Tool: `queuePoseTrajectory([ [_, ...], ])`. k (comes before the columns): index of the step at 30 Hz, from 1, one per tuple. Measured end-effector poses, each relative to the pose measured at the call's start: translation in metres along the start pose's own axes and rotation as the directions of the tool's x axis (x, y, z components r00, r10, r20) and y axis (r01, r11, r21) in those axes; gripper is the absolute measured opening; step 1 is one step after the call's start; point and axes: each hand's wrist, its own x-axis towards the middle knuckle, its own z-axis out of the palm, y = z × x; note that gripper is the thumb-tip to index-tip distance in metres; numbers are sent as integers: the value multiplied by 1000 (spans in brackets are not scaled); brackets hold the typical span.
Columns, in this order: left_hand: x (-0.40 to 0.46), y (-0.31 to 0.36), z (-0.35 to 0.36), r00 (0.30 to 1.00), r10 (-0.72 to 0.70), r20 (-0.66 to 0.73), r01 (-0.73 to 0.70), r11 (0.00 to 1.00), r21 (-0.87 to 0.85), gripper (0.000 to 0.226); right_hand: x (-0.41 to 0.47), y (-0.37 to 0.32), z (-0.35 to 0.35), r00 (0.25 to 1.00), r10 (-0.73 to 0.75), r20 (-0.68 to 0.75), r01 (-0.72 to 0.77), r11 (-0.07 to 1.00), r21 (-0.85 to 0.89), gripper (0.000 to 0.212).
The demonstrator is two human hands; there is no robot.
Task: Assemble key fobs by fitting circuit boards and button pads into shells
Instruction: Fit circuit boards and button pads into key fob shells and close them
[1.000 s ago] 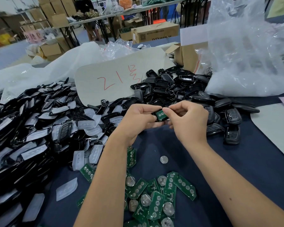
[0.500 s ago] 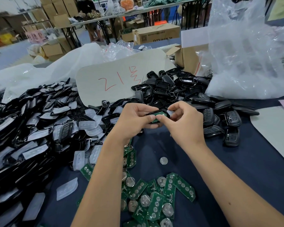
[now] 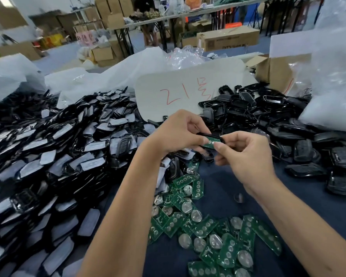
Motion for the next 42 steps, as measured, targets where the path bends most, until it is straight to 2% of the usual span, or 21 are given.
queuePoseTrajectory([
  [4, -21, 7, -44, 994, -110, -21, 112, 987, 114, 11, -9, -9, 38, 989, -54, 139, 59, 998, -29, 12],
  [6, -34, 5, -72, 978, -180, -110, 198, 962, 188, 14, -11, -13, 58, 967, -132, 218, 168, 973, -160, 12],
  [9, -55, -9, -112, 897, -237, -374, 333, 917, 218, 26, -13, -21, 87, 853, -366, 371, 501, 772, -391, 13],
  [12, -70, -34, -141, 732, -266, -627, 444, 884, 144, 30, -10, -32, 117, 661, -493, 565, 746, 510, -428, 14],
  [14, -75, -49, -156, 595, -282, -752, 518, 851, 90, 33, -4, -36, 139, 568, -453, 688, 822, 354, -446, 25],
  [16, -78, -59, -164, 498, -315, -808, 551, 835, 14, 33, 2, -40, 159, 511, -384, 769, 859, 271, -435, 42],
  [19, -80, -66, -166, 450, -335, -828, 536, 843, -49, 30, 9, -46, 175, 447, -281, 849, 889, 246, -387, 60],
  [23, -75, -67, -162, 450, -342, -825, 468, 877, -108, 30, 15, -46, 183, 390, -221, 894, 912, 224, -343, 63],
  [28, -69, -64, -157, 461, -311, -831, 428, 898, -98, 32, 18, -37, 181, 385, -266, 884, 919, 199, -340, 55],
  [33, -67, -60, -151, 475, -308, -824, 408, 907, -103, 33, 11, -28, 179, 397, -364, 843, 914, 245, -325, 41],
  [36, -66, -58, -147, 514, -302, -803, 382, 919, -101, 29, 8, -29, 174, 438, -512, 739, 897, 299, -325, 28],
  [39, -64, -55, -144, 544, -263, -797, 311, 945, -100, 18, 4, -35, 162, 542, -671, 506, 840, 448, -306, 22],
  [42, -58, -44, -134, 616, -273, -739, 245, 958, -150, 12, 6, -41, 132, 724, -628, 287, 690, 675, -263, 18],
])
